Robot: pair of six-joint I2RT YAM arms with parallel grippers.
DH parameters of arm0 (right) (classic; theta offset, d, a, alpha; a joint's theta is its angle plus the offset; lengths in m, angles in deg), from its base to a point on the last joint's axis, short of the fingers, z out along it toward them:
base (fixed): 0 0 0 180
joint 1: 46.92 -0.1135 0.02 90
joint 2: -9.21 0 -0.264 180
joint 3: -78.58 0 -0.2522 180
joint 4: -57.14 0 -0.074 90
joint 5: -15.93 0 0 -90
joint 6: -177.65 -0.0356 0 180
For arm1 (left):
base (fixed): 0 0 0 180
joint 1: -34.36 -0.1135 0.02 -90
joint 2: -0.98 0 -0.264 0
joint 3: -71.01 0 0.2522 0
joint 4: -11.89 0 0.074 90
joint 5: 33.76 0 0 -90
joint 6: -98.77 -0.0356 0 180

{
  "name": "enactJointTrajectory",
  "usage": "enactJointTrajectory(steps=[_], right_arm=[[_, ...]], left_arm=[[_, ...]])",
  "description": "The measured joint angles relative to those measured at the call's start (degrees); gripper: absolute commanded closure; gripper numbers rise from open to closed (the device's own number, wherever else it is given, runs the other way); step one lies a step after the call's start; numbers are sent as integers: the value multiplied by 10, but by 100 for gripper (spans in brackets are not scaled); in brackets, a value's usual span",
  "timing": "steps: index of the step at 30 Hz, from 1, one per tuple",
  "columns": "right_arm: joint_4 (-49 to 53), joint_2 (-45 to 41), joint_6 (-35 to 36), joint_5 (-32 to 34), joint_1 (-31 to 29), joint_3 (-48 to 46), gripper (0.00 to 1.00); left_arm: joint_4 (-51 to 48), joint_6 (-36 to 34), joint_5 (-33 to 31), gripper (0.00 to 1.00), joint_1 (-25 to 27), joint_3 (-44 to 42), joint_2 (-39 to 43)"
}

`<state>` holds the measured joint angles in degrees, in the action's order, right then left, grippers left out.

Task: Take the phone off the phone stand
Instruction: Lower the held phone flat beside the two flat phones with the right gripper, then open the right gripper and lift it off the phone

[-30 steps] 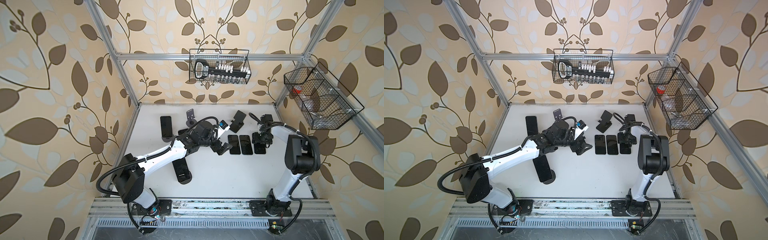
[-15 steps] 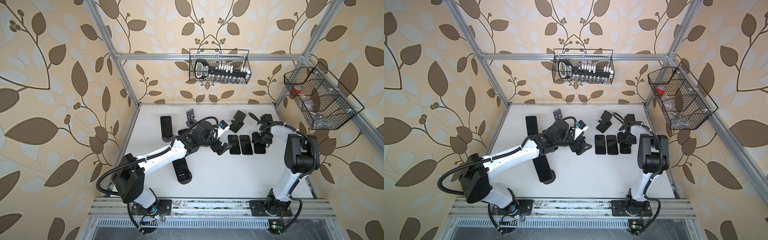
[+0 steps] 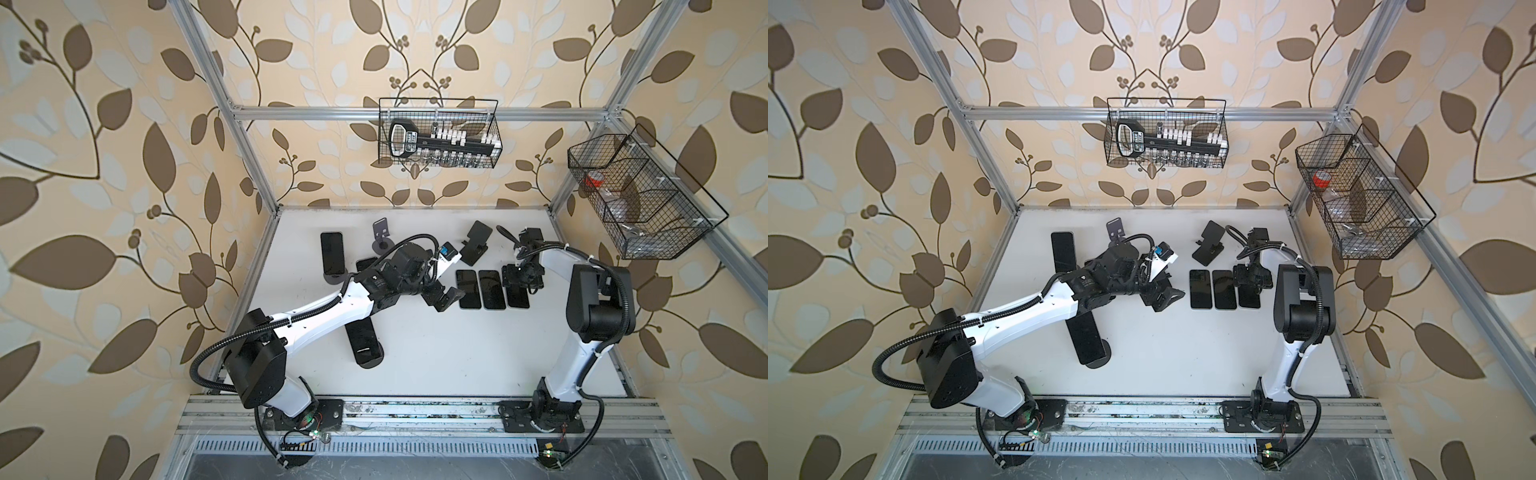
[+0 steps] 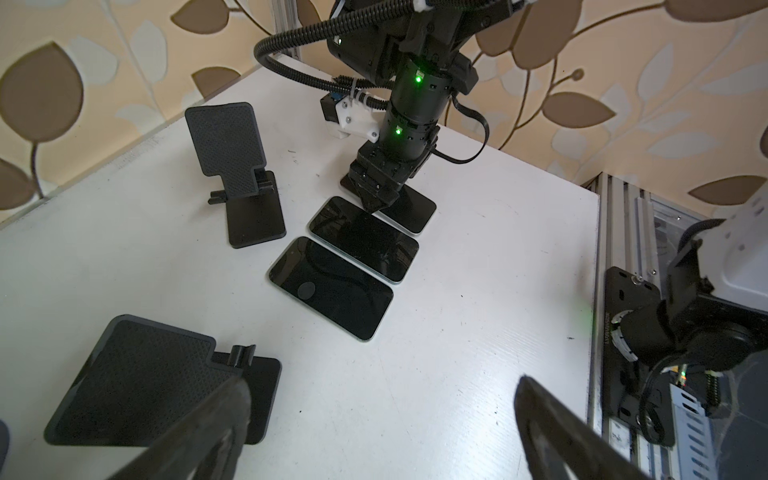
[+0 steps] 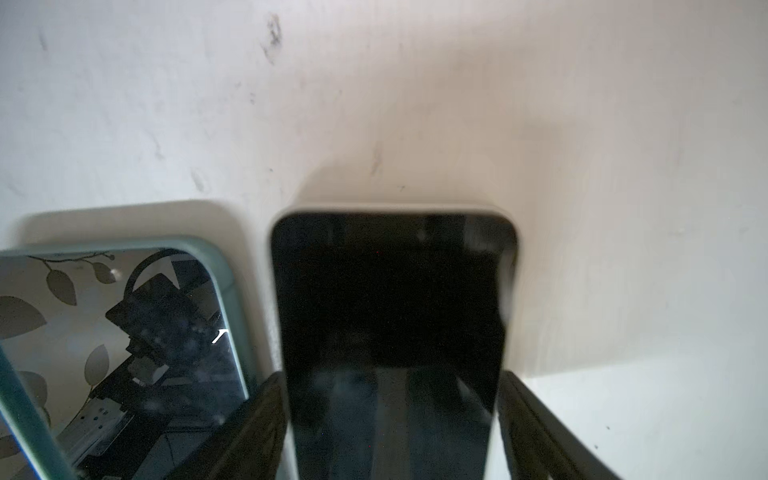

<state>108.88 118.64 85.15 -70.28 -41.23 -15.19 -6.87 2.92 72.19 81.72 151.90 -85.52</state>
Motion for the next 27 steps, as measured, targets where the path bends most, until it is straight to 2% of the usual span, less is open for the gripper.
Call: enactJointTrajectory(steps=[19,27], right_arm=[[0,-1,0,-6,0,0,16],[-1,-43,-2,-1,0,0,14]], left_arm=[[-10,-10,-15,1,7,0,9],[-12,-16,-19,1,7,-1,17]])
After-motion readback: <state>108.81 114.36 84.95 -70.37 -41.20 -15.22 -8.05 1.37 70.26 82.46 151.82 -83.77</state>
